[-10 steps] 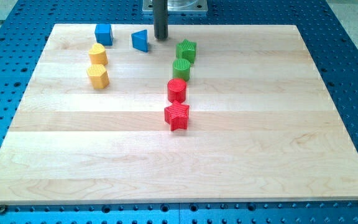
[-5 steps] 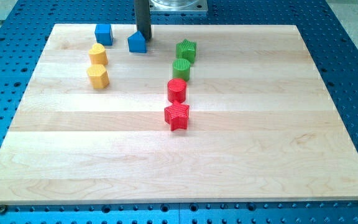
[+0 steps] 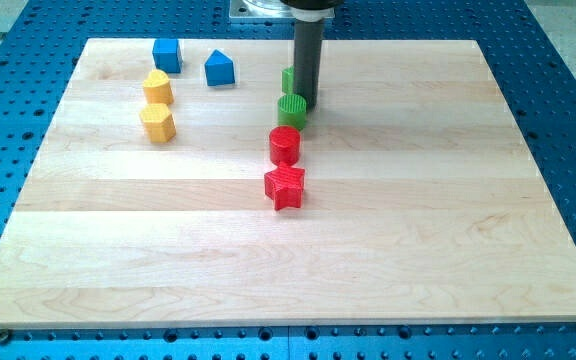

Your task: Move the blue triangle diagonally top left to the green circle

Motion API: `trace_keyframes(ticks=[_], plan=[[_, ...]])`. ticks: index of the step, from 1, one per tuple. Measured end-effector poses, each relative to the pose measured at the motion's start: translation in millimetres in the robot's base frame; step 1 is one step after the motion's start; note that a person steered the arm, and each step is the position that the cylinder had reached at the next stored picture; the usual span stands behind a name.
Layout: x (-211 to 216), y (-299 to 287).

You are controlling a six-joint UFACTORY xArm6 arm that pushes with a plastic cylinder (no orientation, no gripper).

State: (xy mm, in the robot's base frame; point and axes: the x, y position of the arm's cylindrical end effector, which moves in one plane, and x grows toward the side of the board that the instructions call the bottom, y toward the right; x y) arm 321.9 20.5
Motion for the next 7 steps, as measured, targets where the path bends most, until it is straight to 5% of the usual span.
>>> trace_keyframes(ticks=[1,2,3,4,7], plan=[[-47,21],[-46,36],[45,61],[60,8],[-8,11]])
